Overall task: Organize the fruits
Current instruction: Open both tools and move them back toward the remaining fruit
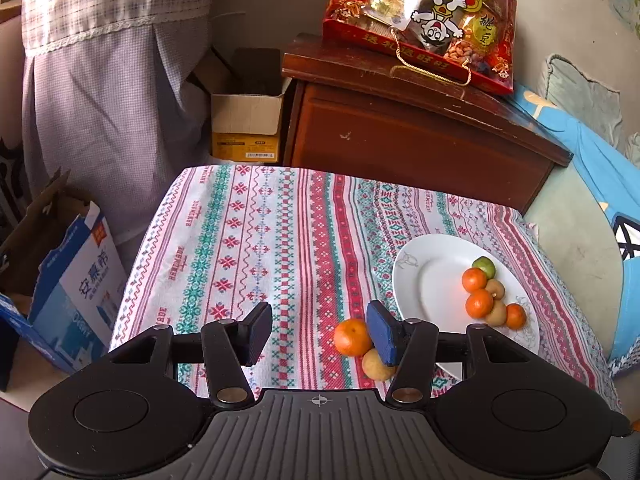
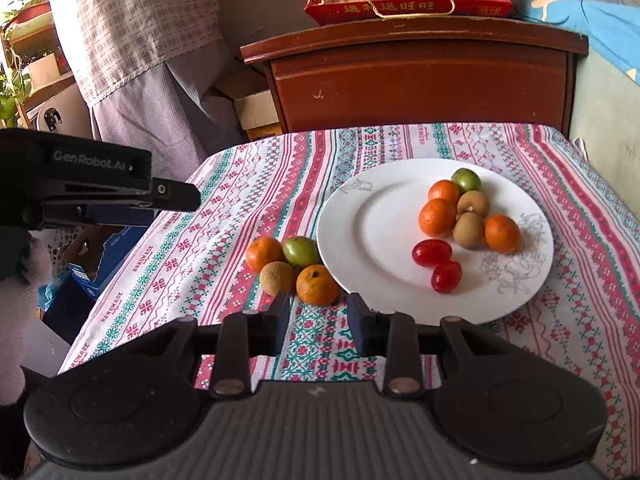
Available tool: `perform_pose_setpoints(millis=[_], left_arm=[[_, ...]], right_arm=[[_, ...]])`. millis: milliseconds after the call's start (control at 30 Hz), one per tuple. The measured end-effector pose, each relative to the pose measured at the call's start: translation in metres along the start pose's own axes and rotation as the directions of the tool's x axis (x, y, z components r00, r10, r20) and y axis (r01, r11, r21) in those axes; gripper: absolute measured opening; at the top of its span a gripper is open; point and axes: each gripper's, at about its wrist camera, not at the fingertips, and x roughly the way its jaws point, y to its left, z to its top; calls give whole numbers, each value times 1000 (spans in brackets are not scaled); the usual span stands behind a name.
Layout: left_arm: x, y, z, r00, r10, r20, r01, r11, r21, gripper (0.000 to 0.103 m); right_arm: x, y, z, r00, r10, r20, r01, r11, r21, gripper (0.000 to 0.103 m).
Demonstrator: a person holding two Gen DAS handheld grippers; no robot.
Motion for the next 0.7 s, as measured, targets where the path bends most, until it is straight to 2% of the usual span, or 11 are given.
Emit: perform_pose_setpoints(millis=[233, 400, 700], left_arm=[[6, 10, -7, 1000, 12, -20, -12, 1000, -17, 52], [7, 9, -9, 1000, 17, -12, -17, 1000, -1, 52], [16, 13, -17, 999, 16, -45, -16, 1000, 2, 52]], right_arm=[[22, -1, -4, 1000, -12, -16, 13, 999, 36, 34], [33, 0, -4, 1000, -18, -4, 19, 999, 42, 33], [43, 6, -4, 999, -32, 21, 31, 999, 44, 32]])
